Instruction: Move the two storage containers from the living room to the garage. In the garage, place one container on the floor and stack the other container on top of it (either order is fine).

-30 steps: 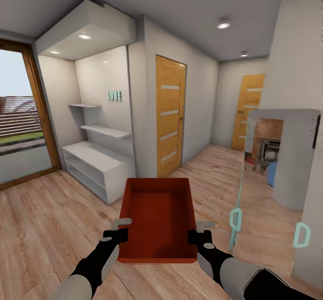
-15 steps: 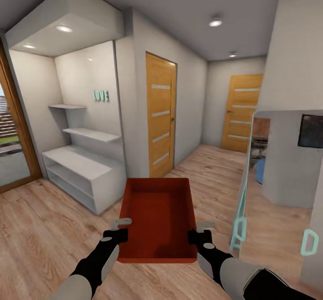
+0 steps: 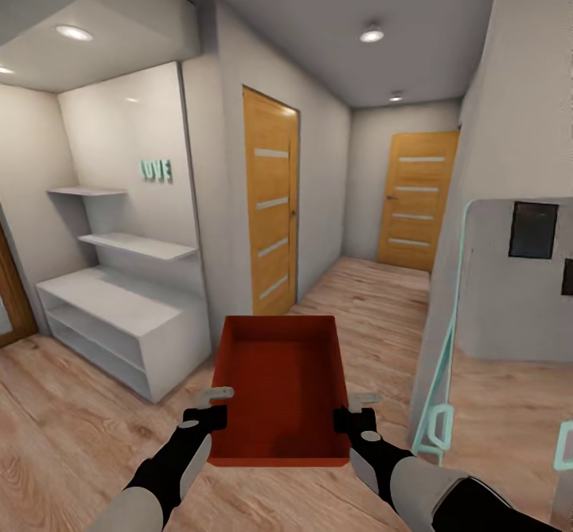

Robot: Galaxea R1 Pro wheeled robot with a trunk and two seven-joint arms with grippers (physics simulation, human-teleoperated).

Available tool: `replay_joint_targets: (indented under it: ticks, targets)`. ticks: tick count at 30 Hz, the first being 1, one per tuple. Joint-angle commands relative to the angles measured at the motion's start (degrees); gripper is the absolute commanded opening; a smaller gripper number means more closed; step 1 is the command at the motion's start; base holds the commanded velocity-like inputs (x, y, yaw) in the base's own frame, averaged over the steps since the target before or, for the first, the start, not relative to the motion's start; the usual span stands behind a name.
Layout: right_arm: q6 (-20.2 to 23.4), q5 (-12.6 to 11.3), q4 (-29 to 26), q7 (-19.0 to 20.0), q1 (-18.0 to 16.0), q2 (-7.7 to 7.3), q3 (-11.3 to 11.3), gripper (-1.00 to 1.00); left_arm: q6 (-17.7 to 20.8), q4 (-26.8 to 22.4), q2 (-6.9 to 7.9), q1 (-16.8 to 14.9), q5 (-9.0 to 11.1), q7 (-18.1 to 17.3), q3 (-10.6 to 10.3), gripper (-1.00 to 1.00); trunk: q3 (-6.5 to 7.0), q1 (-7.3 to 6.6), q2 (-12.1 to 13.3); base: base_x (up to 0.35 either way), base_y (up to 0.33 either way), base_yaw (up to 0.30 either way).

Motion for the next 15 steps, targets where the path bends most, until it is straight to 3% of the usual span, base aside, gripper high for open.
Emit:
replay_joint_targets:
  ticks: [1,15]
  targets:
    - [-1.5,0.2,-0.1,0.0,-0.1,-0.42,-2.1,-1.0,0.4,0.0,3.38,0.0,0.9,0.9,1.7,-1.0,-0.1,0.05,-0.1,0.312,0.19,-0.259]
    - [-1.5,0.2,-0.1,0.0,-0.1,-0.42,-2.1,-1.0,0.4,0.0,3.35,0.0,0.9,0.9,1.7,-1.0,-0.1,0.05,-0.1,0.312,0.19,-0.27]
